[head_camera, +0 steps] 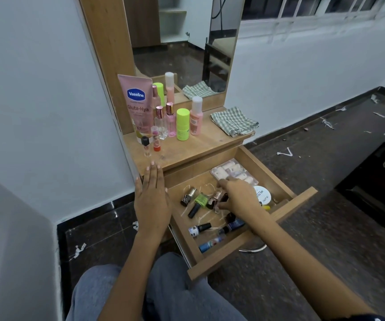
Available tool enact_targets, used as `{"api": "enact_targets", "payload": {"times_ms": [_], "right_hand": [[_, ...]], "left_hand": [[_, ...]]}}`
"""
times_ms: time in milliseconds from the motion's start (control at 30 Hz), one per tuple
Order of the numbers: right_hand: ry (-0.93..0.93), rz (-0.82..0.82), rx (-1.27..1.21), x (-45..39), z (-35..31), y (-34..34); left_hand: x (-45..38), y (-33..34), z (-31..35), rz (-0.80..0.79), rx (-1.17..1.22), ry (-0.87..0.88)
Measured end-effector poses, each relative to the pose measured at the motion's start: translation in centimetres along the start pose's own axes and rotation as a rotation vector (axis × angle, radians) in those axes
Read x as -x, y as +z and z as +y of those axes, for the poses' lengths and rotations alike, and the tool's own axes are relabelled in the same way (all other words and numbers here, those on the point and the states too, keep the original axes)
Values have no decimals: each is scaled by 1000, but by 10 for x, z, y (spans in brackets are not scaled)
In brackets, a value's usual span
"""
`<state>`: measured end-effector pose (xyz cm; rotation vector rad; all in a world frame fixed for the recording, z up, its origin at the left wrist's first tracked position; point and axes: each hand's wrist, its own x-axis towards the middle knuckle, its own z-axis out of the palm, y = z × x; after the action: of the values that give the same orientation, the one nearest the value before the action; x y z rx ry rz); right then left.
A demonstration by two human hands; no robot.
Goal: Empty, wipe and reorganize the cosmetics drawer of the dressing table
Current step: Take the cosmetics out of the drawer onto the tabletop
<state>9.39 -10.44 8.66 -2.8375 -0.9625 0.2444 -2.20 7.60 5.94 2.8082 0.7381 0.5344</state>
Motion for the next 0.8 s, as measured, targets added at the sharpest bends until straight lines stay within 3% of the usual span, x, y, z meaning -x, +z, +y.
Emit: {"api": "enact_targets", "payload": {"times_ms": [100, 233, 300, 533, 667, 800], "right_hand": [[-184, 15, 100, 12, -12, -10], [-371, -324, 210, 21, -31, 3], [-385, -382, 263, 17, -32, 11], [-442, -449, 205, 1, -20, 15], [-430, -284, 189, -3, -16, 20], [-470, -313, 211, 3, -18, 23]], "left_hand": [[0, 1, 1, -1, -10, -4], [0, 0, 2, -6, -9, -6], [0, 0, 1, -5, -1, -8], [0, 1, 1, -6, -7, -13], [0, 1, 0, -3, -7, -16], [1, 1, 1, -7, -17, -14]]}}
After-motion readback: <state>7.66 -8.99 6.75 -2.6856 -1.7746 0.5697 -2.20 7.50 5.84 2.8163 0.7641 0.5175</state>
